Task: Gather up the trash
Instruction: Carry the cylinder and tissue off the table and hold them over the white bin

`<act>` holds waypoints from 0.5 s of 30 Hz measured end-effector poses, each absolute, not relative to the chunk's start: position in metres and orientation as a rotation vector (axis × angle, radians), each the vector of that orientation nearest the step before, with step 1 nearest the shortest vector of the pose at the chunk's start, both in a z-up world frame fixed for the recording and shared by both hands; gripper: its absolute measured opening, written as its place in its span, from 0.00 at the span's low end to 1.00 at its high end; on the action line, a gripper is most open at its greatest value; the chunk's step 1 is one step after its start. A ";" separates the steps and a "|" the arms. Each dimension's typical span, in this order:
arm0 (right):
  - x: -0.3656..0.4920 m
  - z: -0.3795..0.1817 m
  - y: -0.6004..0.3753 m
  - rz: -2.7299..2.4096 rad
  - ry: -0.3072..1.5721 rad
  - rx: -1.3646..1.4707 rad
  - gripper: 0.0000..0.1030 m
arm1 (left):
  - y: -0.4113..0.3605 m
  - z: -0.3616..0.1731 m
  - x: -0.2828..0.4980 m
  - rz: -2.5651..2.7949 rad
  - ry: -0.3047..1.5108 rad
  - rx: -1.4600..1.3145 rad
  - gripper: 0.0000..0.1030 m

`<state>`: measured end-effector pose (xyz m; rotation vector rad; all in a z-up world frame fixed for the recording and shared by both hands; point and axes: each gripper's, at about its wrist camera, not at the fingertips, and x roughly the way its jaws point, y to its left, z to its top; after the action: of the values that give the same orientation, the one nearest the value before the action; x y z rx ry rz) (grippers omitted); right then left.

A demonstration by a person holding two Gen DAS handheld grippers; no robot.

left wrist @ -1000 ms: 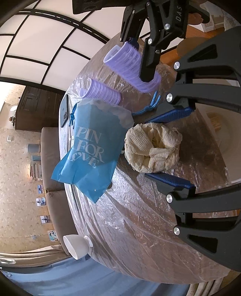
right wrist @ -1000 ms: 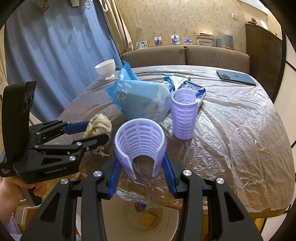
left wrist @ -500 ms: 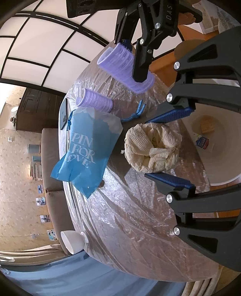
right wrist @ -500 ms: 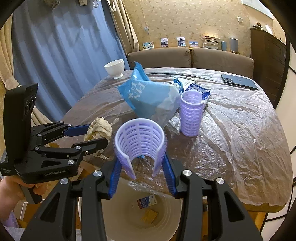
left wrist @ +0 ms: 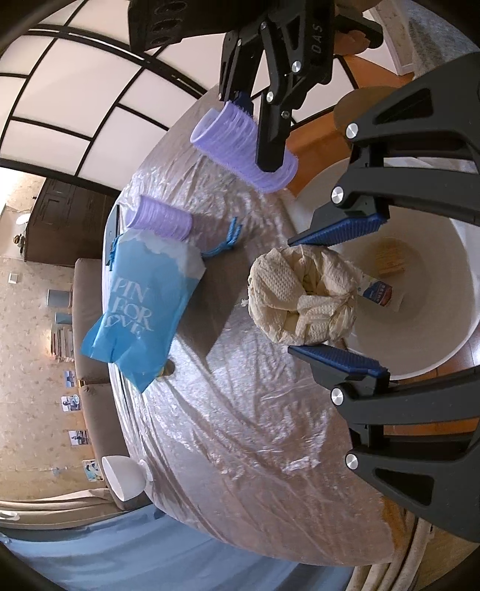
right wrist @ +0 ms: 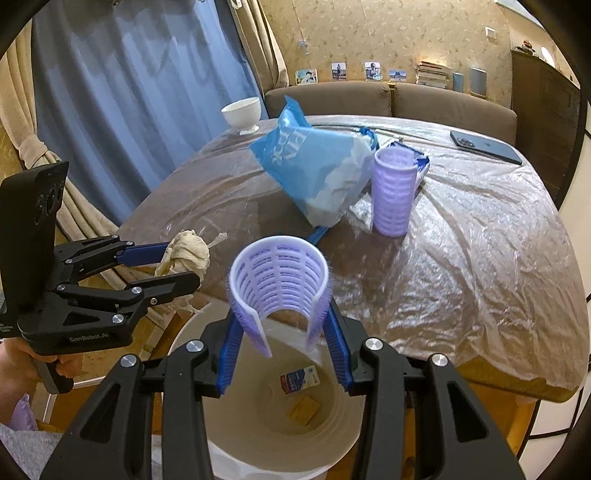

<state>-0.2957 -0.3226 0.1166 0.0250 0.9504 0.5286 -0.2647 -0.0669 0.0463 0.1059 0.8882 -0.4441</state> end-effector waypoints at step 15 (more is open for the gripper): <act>-0.319 0.102 -0.316 0.569 1.019 0.001 0.41 | -0.067 0.037 -0.292 -0.478 0.937 0.114 0.51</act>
<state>-0.3193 -0.3164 0.1018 0.0007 1.0188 0.5689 -0.2918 -0.0670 0.0365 0.1142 0.9366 -0.4781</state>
